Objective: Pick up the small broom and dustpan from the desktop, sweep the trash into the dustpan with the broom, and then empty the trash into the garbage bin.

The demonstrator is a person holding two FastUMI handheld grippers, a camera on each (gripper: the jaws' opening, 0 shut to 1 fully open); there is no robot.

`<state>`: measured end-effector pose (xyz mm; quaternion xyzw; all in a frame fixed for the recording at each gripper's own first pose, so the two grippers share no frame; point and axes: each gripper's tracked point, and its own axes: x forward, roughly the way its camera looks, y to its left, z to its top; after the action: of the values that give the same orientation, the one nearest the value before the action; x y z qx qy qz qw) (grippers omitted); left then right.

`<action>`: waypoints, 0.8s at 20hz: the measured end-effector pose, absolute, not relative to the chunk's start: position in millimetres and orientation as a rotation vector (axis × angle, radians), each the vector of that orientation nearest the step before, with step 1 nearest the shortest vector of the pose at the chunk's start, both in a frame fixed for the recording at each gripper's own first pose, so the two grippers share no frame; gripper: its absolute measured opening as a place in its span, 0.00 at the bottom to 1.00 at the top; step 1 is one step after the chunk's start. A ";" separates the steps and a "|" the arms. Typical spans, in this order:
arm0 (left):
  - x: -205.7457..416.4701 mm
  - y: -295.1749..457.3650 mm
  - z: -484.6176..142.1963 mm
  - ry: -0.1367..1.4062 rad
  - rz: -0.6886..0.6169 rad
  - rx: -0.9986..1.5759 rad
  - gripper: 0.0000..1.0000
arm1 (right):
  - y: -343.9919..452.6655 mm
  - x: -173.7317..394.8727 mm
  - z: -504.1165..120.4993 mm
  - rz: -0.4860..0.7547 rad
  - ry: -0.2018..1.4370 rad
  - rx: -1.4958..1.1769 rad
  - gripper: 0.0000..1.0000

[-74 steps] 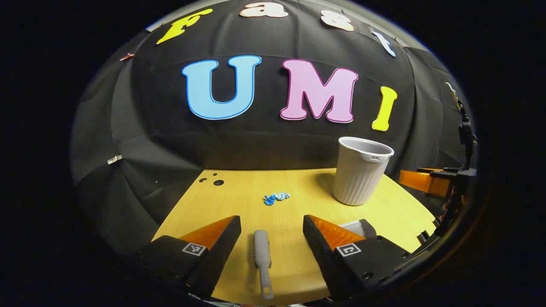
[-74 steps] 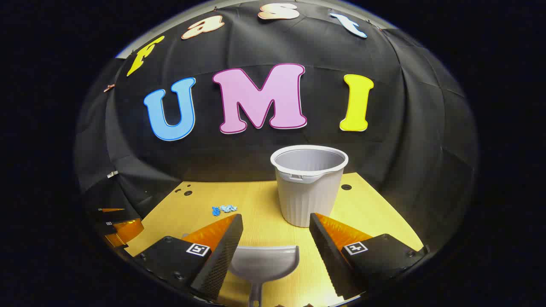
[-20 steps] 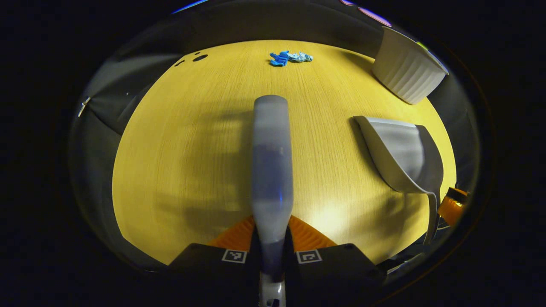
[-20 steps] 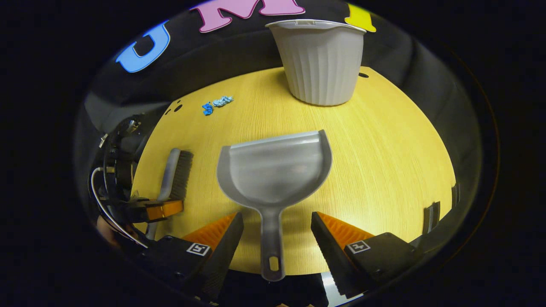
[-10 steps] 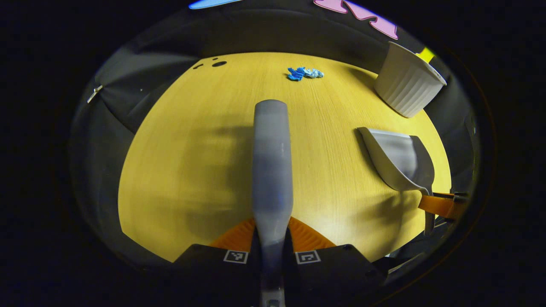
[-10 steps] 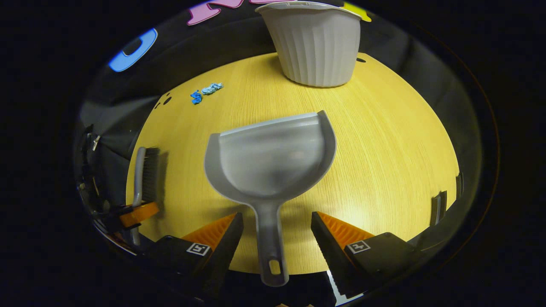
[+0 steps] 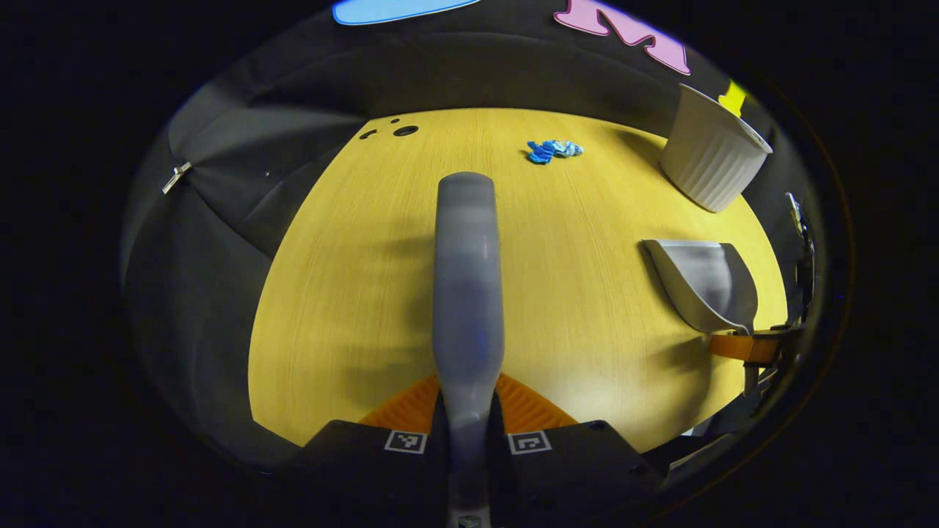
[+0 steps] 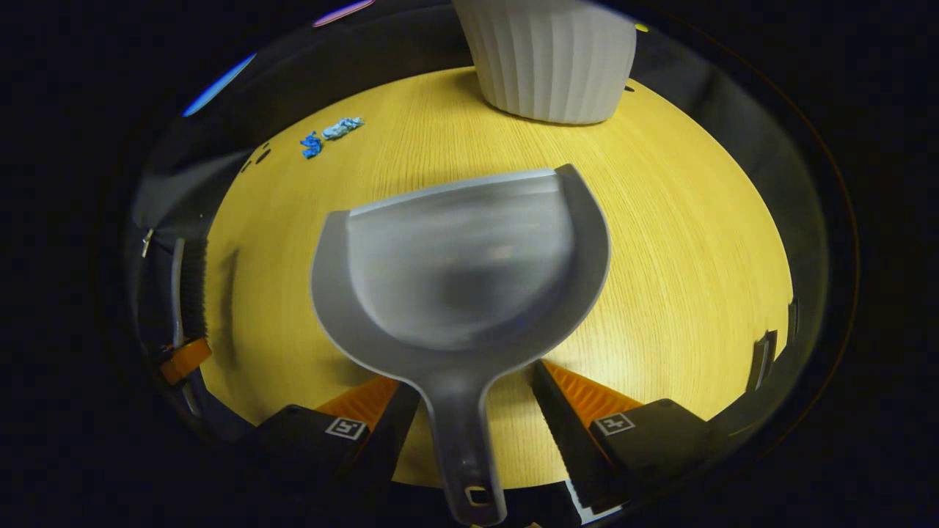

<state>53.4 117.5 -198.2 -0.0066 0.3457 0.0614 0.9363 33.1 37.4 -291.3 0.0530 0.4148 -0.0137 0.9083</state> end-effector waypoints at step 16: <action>206.2 136.9 -139.9 0.645 -0.020 0.212 0.26 | 34.6 36.9 -295.8 0.034 0.921 -0.029 0.30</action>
<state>206.2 136.9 -139.9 0.1041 0.3163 -0.0097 0.9429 36.9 34.6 -295.8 -0.0138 0.4442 0.0164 0.8957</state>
